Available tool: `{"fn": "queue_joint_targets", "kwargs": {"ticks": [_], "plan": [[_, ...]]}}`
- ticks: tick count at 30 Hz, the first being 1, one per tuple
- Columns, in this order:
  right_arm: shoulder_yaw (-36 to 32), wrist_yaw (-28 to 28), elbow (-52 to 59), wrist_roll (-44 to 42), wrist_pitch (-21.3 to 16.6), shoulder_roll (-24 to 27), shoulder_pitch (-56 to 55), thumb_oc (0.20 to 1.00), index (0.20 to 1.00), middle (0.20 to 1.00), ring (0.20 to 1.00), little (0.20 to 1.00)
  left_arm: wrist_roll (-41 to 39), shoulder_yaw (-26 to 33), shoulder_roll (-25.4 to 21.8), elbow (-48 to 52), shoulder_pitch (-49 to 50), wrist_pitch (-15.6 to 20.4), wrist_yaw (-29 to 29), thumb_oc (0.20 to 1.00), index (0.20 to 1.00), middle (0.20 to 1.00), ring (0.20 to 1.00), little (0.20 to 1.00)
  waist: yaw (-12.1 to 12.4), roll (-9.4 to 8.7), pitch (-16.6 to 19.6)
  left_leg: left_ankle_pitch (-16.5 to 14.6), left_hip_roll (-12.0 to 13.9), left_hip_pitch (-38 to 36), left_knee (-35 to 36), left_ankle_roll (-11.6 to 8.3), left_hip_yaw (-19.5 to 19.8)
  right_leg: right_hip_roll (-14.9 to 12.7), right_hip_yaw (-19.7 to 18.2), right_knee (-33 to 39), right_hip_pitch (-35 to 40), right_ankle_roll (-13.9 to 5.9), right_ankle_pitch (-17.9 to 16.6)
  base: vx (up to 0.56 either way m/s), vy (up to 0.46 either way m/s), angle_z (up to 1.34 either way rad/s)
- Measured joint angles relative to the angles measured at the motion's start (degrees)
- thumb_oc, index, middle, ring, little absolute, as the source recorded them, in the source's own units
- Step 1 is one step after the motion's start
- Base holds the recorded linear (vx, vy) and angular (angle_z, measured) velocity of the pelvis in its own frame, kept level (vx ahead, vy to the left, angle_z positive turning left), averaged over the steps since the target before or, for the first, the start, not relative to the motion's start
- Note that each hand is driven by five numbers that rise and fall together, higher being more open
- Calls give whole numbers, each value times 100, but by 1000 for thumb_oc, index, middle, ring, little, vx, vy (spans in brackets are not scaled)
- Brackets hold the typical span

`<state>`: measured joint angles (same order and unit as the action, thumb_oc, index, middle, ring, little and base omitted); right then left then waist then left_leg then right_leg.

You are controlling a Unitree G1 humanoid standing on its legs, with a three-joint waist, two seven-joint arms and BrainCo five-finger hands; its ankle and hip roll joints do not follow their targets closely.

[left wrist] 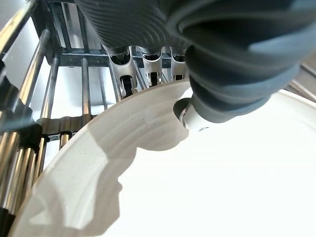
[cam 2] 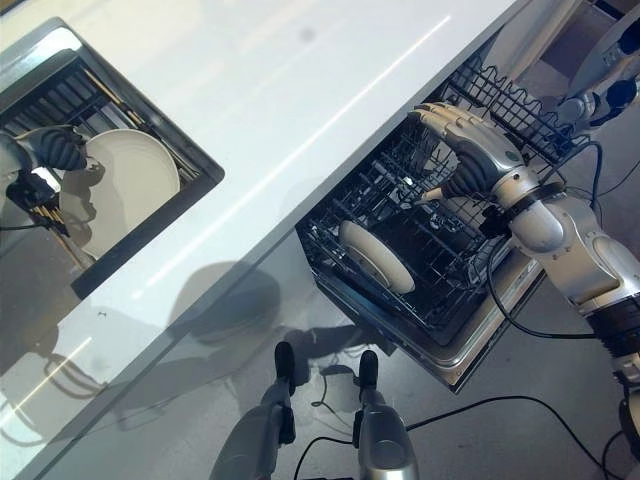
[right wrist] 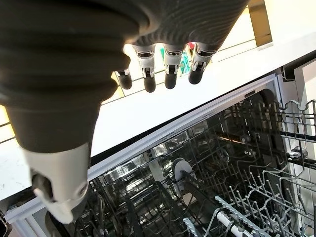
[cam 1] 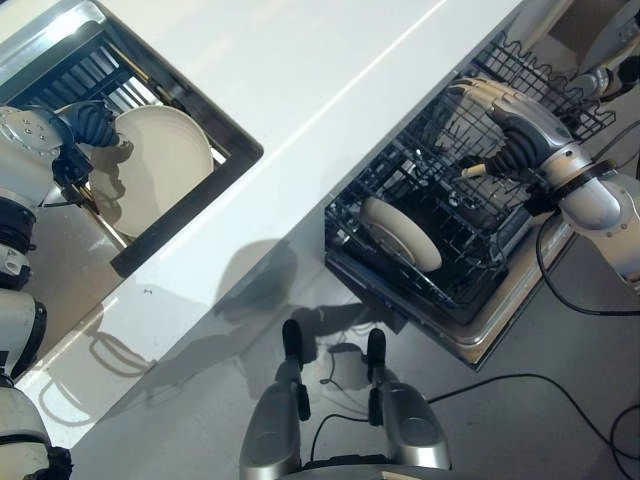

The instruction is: Pick up plates and place into dishwasher.

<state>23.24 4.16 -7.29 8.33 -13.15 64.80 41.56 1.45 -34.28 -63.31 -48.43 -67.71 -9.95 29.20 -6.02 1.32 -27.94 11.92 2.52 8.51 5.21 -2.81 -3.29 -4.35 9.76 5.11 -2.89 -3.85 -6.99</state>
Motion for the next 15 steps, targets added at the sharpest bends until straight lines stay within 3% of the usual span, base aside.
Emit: {"fn": "queue_joint_targets", "kwargs": {"ticks": [5,7,9,15], "plan": [[-14,1,-8,-3,0,-1,-6,1000,1000,1000,1000,1000,-28,-15,-103,30,8,-31,142,200,200,200,200,200,-22,4,2,-15,0,-151,0,-19,0,-5,-1,3,140,-1,3,72,-88,-1],[-466,-18,137,-8,-8,-277,-444,1000,1000,1000,1000,1000,-257,504,-57,253,601,501,-324,200,200,200,200,200,20,21,-4,-71,1,-497,3,-49,-33,-8,13,6,465,-18,33,64,-73,-8],[-556,-24,207,-6,-15,-262,-491,1000,1000,1000,1000,1000,-359,500,-47,397,862,790,-550,200,200,200,200,200,1,63,33,-174,-1,-687,9,-167,-48,-26,18,6,654,-32,119,8,-8,-3],[-735,-64,246,-6,-20,-261,-527,1000,1000,1000,1000,1000,-507,555,139,575,1053,968,-1084,200,200,200,200,200,-89,153,198,-183,45,-609,30,-174,-53,15,8,5,558,5,98,10,-19,-3]]}}
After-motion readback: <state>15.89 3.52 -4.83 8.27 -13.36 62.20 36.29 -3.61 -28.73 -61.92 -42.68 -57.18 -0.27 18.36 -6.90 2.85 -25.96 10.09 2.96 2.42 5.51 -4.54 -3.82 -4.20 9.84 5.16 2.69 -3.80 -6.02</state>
